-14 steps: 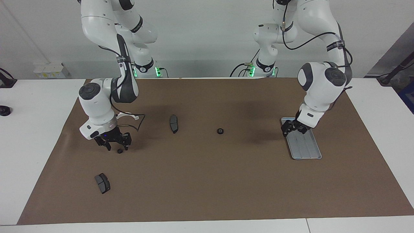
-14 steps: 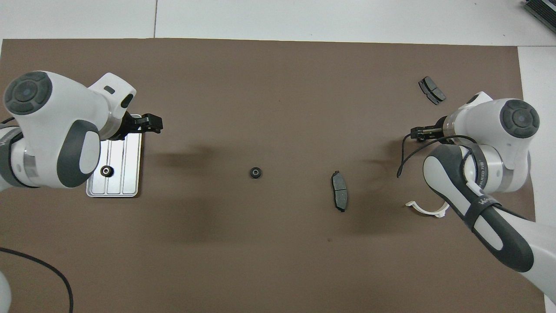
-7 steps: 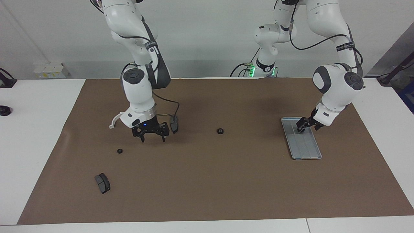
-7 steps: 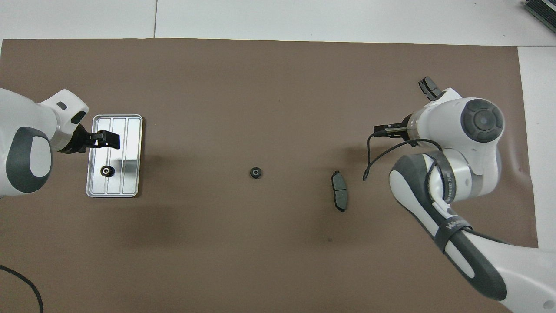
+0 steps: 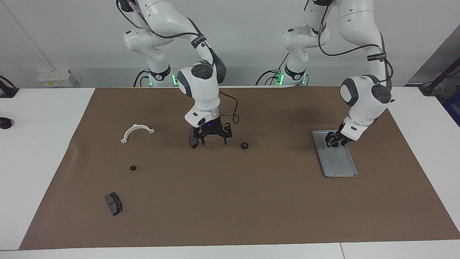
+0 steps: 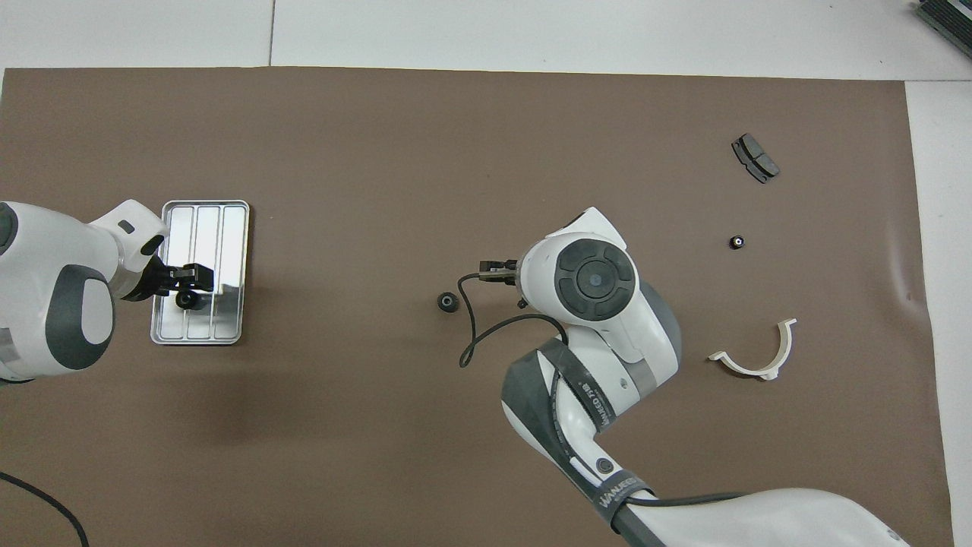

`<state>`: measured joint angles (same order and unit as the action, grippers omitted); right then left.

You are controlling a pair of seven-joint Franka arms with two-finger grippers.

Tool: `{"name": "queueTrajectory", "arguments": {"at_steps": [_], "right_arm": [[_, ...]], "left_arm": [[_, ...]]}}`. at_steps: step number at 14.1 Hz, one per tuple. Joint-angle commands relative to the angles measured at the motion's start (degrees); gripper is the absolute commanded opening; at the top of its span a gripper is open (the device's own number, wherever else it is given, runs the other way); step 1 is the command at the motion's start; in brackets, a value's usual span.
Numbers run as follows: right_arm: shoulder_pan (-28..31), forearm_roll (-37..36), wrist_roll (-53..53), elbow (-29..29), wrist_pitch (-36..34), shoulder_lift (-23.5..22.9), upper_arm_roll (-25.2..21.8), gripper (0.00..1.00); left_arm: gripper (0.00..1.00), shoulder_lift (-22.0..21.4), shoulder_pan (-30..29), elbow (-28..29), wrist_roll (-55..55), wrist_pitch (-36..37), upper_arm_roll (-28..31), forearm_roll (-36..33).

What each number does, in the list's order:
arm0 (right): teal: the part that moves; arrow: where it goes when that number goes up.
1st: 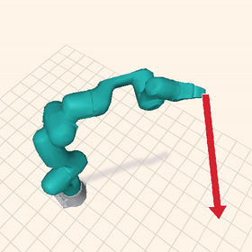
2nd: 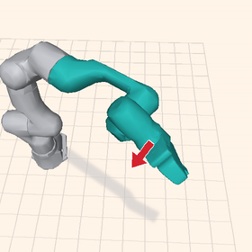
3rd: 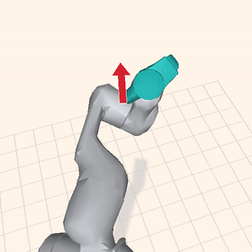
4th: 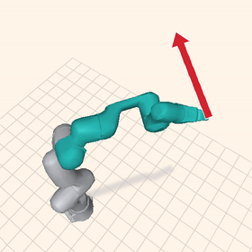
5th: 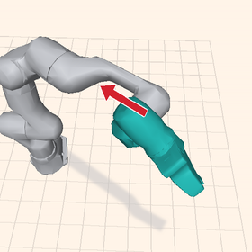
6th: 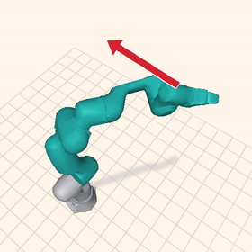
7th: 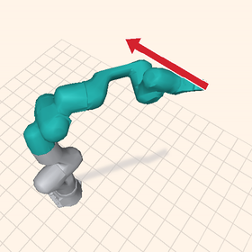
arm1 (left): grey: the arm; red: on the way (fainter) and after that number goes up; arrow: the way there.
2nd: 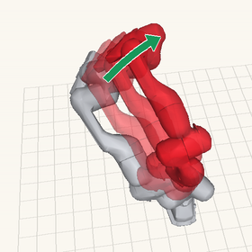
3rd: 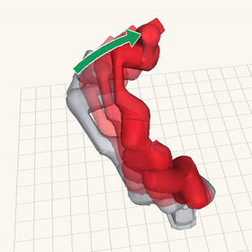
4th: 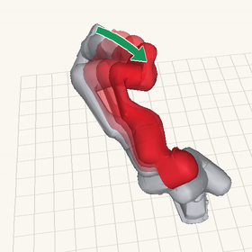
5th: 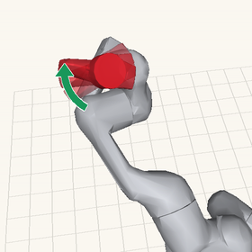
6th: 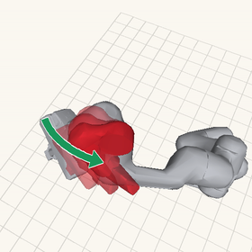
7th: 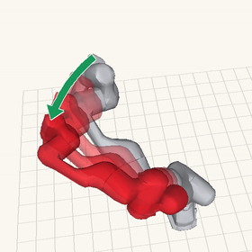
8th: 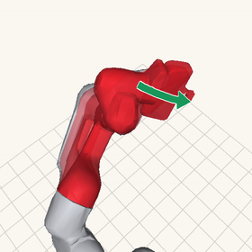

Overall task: Place bearing gear from tray to pile
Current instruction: 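Grasp the center gear with the right gripper while the left gripper brings another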

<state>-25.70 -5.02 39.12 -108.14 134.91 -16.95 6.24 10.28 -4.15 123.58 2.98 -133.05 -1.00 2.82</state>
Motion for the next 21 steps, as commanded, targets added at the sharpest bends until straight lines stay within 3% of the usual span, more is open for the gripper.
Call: {"name": "queueTrajectory", "arguments": {"at_steps": [1, 5, 9, 11, 15, 21], "right_arm": [[-3.21, -0.34, 4.2, 10.38, -4.82, -7.11, -0.35, 1.0], [-7.6, -3.5, 9.74, 16.02, -4.83, -13.71, -0.26, 1.0], [-10.34, -4.72, 11.42, 16.47, -3.95, -16.1, -0.35, 1.0], [-10.43, -5.61, 11.51, 15.95, -3.78, -16.01, -0.35, 0.91], [-10.43, -7.36, 11.6, 14.2, -0.98, -16.01, -0.35, 0.58], [-10.43, -7.46, 11.6, 13.13, 0.53, -16.01, -0.35, 0.57]], "left_arm": [[0.68, -2.37, -1.91, 2.98, 1.68, -0.54, -0.4, -0.18], [0.64, -3.16, -3.06, 4.65, 3.97, -0.63, -0.4, -0.27], [0.55, -3.25, -2.88, 4.83, 3.79, -0.54, -0.4, -0.18], [0.51, -3.25, -2.44, 4.92, 3.44, -0.89, -0.49, -0.18], [0.4, -3.25, -2.27, 5.01, 3.35, -0.81, -0.4, -0.18], [0.16, -3.08, -2.27, 4.22, 3.44, -0.46, -0.49, -0.27]]}}
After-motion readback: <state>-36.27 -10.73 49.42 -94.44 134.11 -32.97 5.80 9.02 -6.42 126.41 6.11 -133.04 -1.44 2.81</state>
